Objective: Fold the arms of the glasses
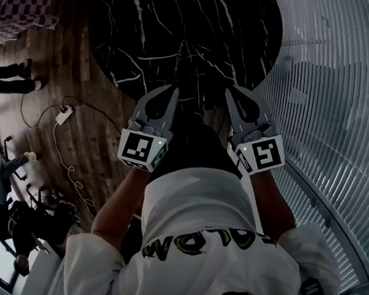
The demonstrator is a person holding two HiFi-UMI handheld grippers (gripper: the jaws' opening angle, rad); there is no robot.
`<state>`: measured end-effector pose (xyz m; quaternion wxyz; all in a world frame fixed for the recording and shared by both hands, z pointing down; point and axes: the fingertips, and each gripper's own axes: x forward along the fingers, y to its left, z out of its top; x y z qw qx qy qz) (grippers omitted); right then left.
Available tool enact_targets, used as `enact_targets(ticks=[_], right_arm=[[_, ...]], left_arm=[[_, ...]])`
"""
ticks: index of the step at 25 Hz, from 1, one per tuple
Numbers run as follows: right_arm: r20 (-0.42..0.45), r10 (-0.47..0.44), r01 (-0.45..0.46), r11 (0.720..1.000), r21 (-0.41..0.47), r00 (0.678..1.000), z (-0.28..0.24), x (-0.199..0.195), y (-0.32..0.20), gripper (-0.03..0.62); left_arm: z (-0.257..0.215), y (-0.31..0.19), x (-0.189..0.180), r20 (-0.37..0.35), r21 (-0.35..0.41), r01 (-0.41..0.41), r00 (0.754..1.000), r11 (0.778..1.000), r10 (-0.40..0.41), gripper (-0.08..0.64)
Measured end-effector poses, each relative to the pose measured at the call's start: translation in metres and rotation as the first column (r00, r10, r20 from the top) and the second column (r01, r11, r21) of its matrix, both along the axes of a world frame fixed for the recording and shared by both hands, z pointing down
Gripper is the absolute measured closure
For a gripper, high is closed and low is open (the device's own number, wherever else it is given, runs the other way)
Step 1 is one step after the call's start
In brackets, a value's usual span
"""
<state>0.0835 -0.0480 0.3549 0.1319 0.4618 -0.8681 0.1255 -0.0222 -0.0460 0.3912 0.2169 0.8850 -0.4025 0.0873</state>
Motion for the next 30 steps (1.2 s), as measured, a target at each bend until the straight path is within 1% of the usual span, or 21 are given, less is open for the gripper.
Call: enact_targets(ticks=[3,8,12,15,18,21,23,26,28,30], right_arm=[[-0.017,-0.009,0.009,1.0,-0.011,1.0,0.025,0.002,-0.012,0.589],[-0.053,-0.016,0.014,0.999,-0.04,0.998,0.068,0.005,-0.028,0.589],[-0.053,-0.024,0.018,0.994,-0.11,0.998,0.102,0.008,-0.037,0.589],[-0.062,-0.009,0.0,0.989,-0.149,0.998,0.126,0.013,-0.046,0.589],[-0.072,0.004,-0.016,0.986,-0.167,0.997,0.147,0.018,-0.053,0.589],[-0.059,0.007,-0.019,0.978,-0.21,0.998,0.169,0.019,-0.059,0.587],[-0.048,0.007,-0.018,0.972,-0.232,0.999,0.18,0.019,-0.064,0.554],[-0.048,0.013,-0.024,0.97,-0.24,0.999,0.193,0.02,-0.07,0.547],[-0.052,0.017,-0.03,0.969,-0.245,0.998,0.202,0.023,-0.075,0.537],[-0.054,0.025,-0.038,0.967,-0.254,0.998,0.21,0.028,-0.08,0.534]], left_arm=[[0.028,-0.01,-0.003,-0.011,-0.056,0.027,1.0,0.998,-0.028,0.56],[0.073,-0.016,-0.006,0.021,-0.104,0.031,0.999,0.994,-0.029,0.56],[0.103,-0.021,-0.005,0.019,-0.16,0.02,1.0,0.987,-0.017,0.56],[0.123,-0.023,-0.003,0.029,-0.195,0.007,1.0,0.981,-0.001,0.56],[0.14,-0.026,-0.002,0.048,-0.213,0.001,0.999,0.977,0.009,0.56],[0.154,-0.032,-0.002,0.054,-0.223,0.002,0.998,0.975,0.01,0.558],[0.165,-0.036,-0.001,0.058,-0.234,0.002,0.998,0.972,0.012,0.558],[0.184,-0.036,-0.002,0.074,-0.269,0.003,0.997,0.963,0.017,0.557],[0.196,-0.037,-0.002,0.087,-0.289,0.009,0.996,0.957,0.017,0.515],[0.205,-0.038,-0.003,0.093,-0.302,0.021,0.996,0.953,0.008,0.514]])
